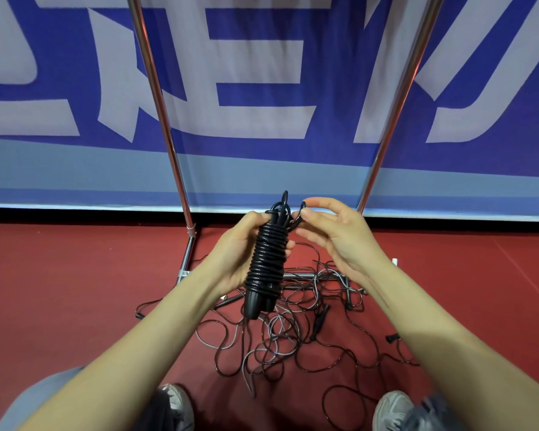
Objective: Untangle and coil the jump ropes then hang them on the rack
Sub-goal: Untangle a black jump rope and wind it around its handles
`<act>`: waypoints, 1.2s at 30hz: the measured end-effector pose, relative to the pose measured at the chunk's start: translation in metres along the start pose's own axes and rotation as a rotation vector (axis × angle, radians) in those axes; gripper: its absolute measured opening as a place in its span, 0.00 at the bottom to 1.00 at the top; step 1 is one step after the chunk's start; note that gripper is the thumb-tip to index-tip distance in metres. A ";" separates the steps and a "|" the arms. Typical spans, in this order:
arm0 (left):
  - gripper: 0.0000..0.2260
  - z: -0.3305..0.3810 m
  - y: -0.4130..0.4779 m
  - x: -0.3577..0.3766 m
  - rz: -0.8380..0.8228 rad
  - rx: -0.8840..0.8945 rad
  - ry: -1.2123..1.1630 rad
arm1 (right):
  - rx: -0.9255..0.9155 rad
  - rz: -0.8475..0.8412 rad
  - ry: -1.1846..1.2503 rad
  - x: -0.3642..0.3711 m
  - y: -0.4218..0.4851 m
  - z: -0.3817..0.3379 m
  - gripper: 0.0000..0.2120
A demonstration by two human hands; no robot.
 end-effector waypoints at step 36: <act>0.06 -0.001 0.000 -0.006 -0.060 0.337 0.521 | -0.364 -0.137 -0.781 -0.002 -0.015 0.000 0.21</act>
Point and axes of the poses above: each hand's wrist, its own y-axis towards the middle knuckle, its own x-axis out of the palm, z = x × y, the point moved 2 cm from there along y, towards the middle knuckle, and after that the axes turned 5 degrees about -y, right-handed, at the moved point
